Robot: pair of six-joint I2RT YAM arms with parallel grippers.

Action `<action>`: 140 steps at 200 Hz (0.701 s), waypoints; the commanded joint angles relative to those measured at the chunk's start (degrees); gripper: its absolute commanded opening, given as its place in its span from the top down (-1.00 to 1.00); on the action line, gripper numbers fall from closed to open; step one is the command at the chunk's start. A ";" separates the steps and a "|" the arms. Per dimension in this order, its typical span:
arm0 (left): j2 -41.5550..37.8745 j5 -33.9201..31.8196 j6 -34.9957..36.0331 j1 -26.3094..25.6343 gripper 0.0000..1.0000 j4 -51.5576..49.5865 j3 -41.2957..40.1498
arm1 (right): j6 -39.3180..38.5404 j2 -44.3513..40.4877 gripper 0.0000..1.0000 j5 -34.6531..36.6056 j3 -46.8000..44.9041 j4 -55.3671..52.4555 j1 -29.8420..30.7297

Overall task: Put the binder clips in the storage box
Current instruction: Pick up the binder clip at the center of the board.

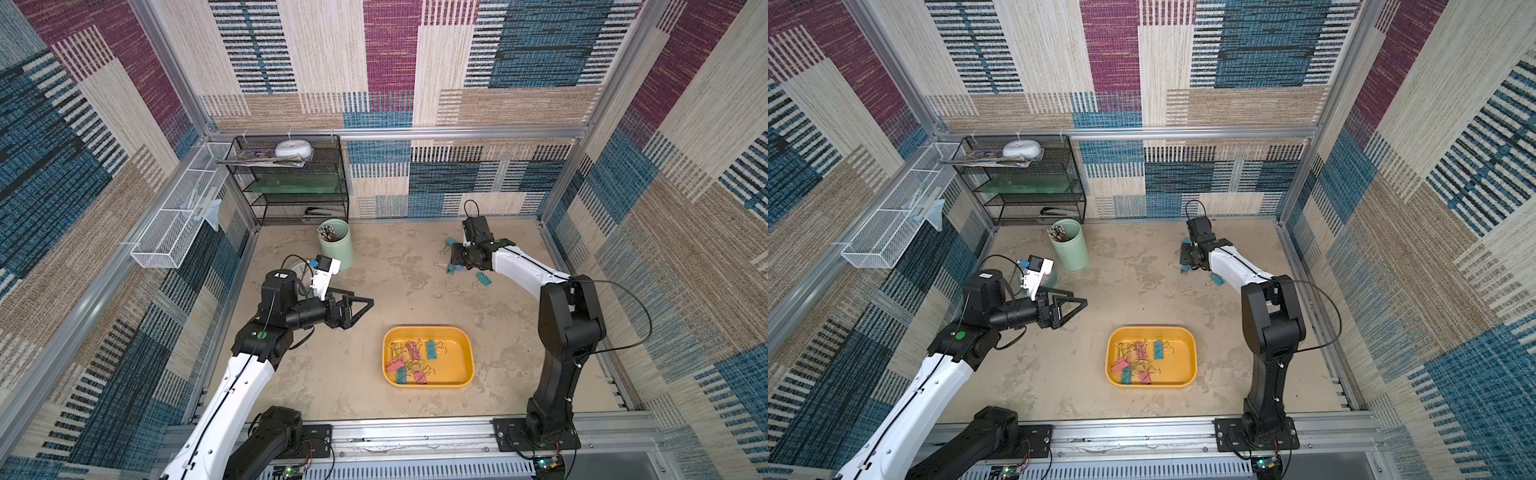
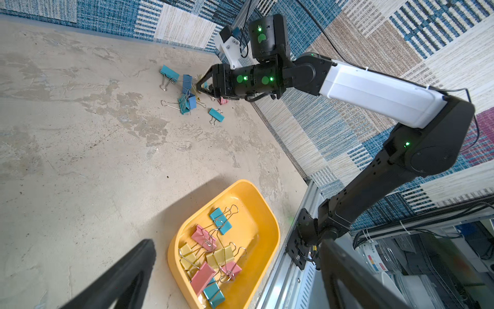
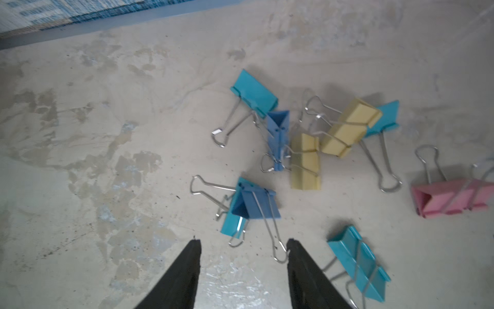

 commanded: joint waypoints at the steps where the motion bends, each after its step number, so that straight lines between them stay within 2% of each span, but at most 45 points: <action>1: -0.18 0.33 -0.30 -0.09 -0.99 2.16 -0.04 | -0.36 -2.94 -0.21 3.90 -3.72 -0.56 -1.11; 49: 0.01 0.46 -0.57 -0.18 -0.99 2.16 0.04 | -5.96 -5.29 -0.24 11.73 -8.47 -5.09 -2.03; 95: -0.02 0.16 -0.47 -0.18 -0.99 2.16 -0.13 | -9.15 0.35 -0.11 13.87 -4.13 -7.59 -2.12; 127: 0.14 0.43 -0.48 -0.18 -0.99 2.16 -0.18 | -9.38 3.32 0.14 13.57 -2.29 -7.55 -2.12; 140: 0.28 0.63 -0.39 -0.27 -0.99 2.16 -0.20 | -9.82 3.63 0.38 14.28 -2.45 -6.76 -2.12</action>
